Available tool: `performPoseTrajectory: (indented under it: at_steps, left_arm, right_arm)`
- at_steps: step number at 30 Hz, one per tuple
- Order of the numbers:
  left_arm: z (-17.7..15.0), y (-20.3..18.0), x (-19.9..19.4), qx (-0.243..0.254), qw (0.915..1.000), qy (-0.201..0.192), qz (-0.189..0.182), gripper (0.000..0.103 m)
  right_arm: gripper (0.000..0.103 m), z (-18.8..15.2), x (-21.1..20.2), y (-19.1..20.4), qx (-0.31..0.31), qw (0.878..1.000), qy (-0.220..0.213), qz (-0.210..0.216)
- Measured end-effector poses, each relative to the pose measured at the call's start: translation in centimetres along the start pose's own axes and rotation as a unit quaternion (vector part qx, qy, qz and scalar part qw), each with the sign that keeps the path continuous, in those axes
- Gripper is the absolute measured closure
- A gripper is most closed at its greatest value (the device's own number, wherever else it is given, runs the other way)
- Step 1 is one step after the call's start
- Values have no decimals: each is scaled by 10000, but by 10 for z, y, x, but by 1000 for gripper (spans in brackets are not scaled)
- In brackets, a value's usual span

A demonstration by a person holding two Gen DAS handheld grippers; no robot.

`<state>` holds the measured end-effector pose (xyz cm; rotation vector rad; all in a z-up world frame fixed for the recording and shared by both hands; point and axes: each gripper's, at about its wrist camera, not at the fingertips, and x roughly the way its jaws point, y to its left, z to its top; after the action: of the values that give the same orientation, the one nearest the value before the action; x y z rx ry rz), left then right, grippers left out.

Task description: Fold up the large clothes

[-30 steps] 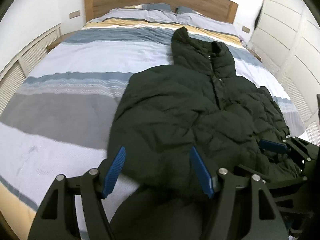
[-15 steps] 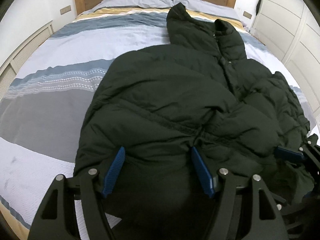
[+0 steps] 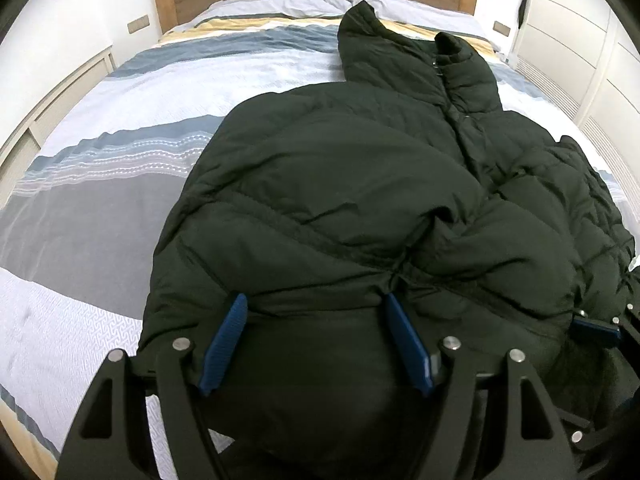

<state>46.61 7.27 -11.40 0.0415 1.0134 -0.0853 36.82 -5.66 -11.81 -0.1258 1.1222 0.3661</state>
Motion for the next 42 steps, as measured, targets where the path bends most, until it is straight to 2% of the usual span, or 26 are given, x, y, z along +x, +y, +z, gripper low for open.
performPoseTrajectory:
  at_steps: [6, 11, 22, 27, 30, 33, 36, 42]
  left_arm:
    - [-3, -3, 2, 24, 9998, 69, 160, 28]
    - [-3, -3, 5, -7, 9996, 111, 272, 23]
    - [-4, -11, 5, 147, 9980, 155, 602, 22]
    - [-1, -10, 4, 134, 9977, 217, 622, 22]
    - [7, -1, -6, -83, 9987, 202, 466, 23]
    - [24, 10, -20, -237, 9992, 75, 319, 23]
    - [56, 22, -28, -161, 9992, -115, 335, 23]
    - [140, 43, -6, -407, 9988, -257, -61, 23]
  right_arm:
    - [24, -8, -4, -2, -20, 10000, -44, 65]
    - [24, -10, -7, -10, 14, 9996, 19, 282]
    - [24, -13, -19, -27, 108, 9984, 131, 543]
    - [24, -13, -30, -34, 89, 9987, 101, 488]
    - [24, -6, -42, -43, 151, 9987, -9, 494]
    - [24, 12, -59, -60, 102, 9991, -219, 356]
    - [24, 37, -73, -90, 172, 9988, -441, 147]
    - [24, 111, -85, -174, 458, 9931, -1020, -345]
